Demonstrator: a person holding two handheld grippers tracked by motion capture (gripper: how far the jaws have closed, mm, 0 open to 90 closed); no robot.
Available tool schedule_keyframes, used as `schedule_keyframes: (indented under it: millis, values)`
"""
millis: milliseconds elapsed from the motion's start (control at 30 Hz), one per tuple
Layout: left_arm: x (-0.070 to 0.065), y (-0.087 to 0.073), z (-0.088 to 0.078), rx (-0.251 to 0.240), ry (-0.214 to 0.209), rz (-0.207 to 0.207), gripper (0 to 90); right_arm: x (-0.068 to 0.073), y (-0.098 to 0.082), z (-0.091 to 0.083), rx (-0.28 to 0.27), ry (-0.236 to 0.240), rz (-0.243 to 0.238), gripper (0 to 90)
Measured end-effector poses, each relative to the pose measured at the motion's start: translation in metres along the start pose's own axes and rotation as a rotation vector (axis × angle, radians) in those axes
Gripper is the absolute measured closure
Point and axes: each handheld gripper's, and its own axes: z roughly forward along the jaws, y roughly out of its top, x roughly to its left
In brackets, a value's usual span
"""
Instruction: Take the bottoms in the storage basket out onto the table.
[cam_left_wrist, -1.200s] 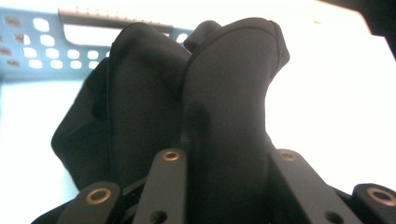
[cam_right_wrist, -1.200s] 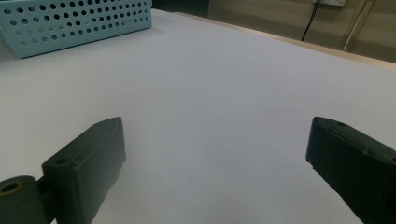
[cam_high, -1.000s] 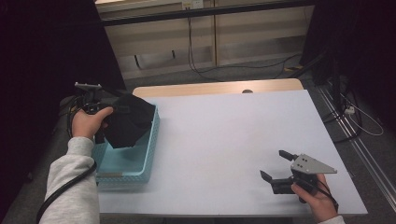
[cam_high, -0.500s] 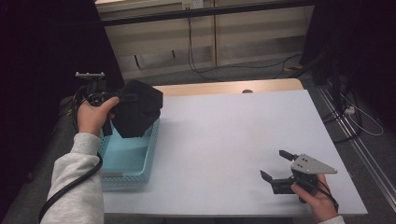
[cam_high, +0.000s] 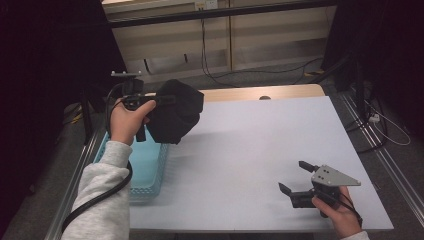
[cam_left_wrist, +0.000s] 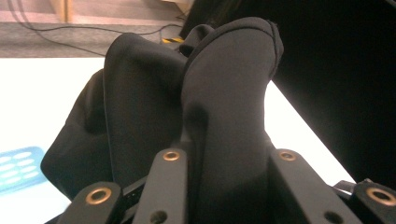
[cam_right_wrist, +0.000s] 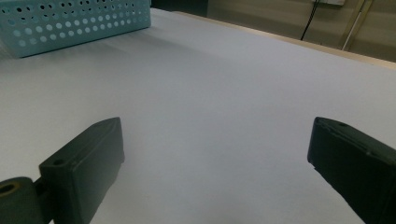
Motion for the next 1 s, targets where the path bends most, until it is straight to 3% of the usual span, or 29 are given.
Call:
schedule_keyframes:
  millis: [267,367,700,1000]
  values:
    - [-0.017,-0.014,0.025,0.016,-0.016,0.052,75.7,-0.001,0.000,-0.001,0.001,-0.001,0.000,3.1]
    - [-0.020,-0.019,0.030,0.020,-0.025,0.055,75.7,-0.001,0.000,-0.001,0.000,-0.001,0.000,3.1]
    - [-0.036,-0.042,0.050,0.019,-0.063,0.124,75.6,0.000,0.000,-0.001,0.002,-0.002,-0.003,3.1]
    - [-0.047,-0.073,0.072,0.051,-0.108,0.159,75.3,-0.001,0.000,-0.001,0.001,-0.005,-0.004,3.1]
